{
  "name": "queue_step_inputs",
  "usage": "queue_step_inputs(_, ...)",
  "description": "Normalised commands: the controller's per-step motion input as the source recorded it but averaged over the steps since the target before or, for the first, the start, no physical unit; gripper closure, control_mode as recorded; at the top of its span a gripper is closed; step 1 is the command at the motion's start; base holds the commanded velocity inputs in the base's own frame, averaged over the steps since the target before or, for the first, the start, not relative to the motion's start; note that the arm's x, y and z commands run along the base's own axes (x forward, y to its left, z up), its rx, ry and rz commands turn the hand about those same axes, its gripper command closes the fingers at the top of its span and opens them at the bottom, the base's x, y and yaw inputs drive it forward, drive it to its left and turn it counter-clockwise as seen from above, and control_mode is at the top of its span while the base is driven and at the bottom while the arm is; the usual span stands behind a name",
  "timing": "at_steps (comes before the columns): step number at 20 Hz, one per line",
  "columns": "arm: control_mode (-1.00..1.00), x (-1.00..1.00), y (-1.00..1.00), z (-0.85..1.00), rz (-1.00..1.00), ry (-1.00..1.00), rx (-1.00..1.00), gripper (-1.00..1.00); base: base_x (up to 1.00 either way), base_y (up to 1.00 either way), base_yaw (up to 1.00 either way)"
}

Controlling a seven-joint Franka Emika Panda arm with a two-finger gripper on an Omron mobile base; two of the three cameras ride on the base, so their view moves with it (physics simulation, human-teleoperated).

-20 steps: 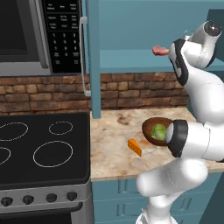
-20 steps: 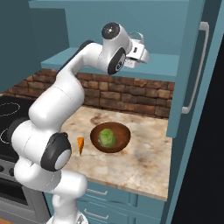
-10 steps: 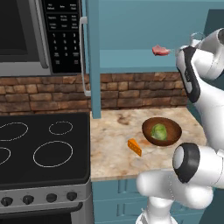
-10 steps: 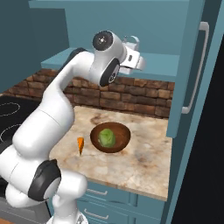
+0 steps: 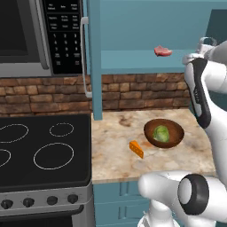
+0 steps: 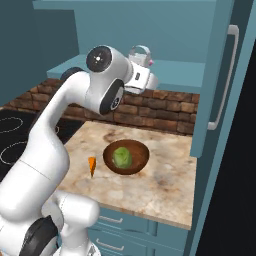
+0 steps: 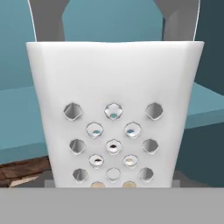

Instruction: Pick the cheese from the fridge and the cheese grater from the cabinet and place them next to the salad bowl.

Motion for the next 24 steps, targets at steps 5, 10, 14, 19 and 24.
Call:
queue_step_inputs(5, -1.0, -0.63, 0.09, 0.0, -0.06, -0.02, -0.08, 1.0, 0.0, 0.0, 0.0)
queue_step_inputs(10, -1.0, -0.47, 0.05, -0.09, -0.11, 0.0, -0.09, 1.0, 0.0, 0.0, 0.0)
queue_step_inputs(14, -1.0, -0.45, 0.0, -0.07, -0.17, 0.01, -0.03, 1.0, 0.0, 0.0, 0.0)
queue_step_inputs(19, -1.0, -0.34, 0.0, -0.15, -0.22, 0.04, -0.03, 1.0, 0.0, 0.0, 0.0)
queue_step_inputs(24, -1.0, -0.3, 0.02, -0.32, -0.11, 0.0, -0.01, 1.0, 0.0, 0.0, 0.0)
